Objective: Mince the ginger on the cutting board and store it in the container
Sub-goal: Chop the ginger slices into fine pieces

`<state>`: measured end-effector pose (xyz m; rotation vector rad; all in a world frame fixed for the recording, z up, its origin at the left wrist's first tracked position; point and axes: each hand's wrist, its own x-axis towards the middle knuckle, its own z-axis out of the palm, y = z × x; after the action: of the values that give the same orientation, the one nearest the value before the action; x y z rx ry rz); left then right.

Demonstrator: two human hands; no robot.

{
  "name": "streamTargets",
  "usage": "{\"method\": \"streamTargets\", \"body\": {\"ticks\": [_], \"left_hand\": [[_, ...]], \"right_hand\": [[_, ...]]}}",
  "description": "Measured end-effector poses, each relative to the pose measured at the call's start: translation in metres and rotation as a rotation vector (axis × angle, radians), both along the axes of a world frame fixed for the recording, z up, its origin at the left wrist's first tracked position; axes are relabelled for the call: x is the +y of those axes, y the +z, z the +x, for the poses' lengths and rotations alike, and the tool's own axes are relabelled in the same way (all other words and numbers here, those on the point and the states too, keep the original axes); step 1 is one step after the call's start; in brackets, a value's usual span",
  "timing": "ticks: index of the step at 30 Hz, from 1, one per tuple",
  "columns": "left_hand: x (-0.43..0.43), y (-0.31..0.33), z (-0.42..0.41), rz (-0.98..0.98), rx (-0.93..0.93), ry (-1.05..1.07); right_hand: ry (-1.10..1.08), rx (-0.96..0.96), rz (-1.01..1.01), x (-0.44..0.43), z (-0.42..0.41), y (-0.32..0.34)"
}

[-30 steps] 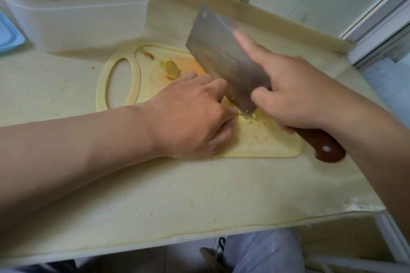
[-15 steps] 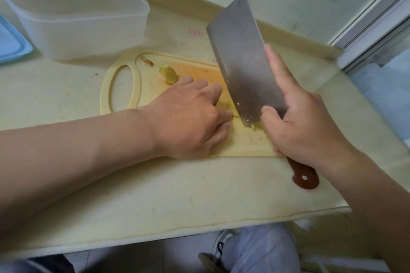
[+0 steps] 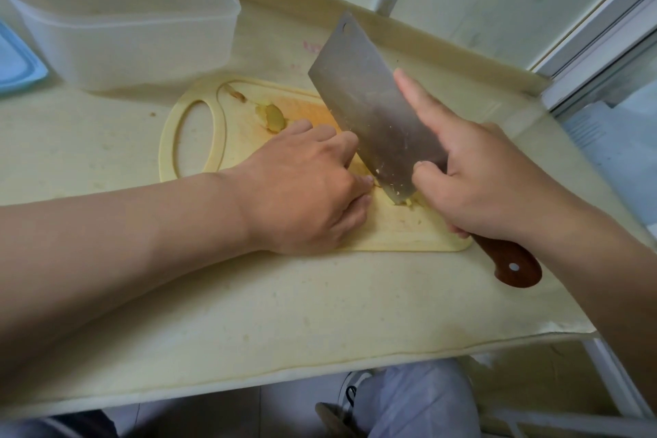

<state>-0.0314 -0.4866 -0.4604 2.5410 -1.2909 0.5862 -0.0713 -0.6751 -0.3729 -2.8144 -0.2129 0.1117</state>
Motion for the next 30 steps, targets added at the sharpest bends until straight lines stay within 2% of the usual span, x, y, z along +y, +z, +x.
{"method": "streamTargets", "body": {"ticks": [6,12,18,22,25,30], "left_hand": [[-0.001,0.000,0.001,-0.018,0.004,-0.011],[0.000,0.001,-0.001,-0.013,0.004,-0.019],[0.000,-0.001,0.000,-0.033,-0.028,-0.013],[0.001,-0.002,0.001,-0.048,-0.052,-0.027],[0.001,-0.002,0.002,-0.075,-0.047,-0.046],[0.001,-0.002,0.001,-0.121,-0.088,-0.016]], "right_hand": [[-0.001,0.071,-0.057,0.014,0.013,0.008],[0.025,0.011,-0.083,0.037,0.045,0.007],[0.008,-0.072,-0.027,0.021,0.019,0.000],[-0.086,-0.140,0.090,0.005,0.003,-0.005],[-0.176,-0.117,0.282,-0.006,-0.002,-0.003],[-0.211,-0.021,0.424,-0.009,-0.007,-0.006]]}}
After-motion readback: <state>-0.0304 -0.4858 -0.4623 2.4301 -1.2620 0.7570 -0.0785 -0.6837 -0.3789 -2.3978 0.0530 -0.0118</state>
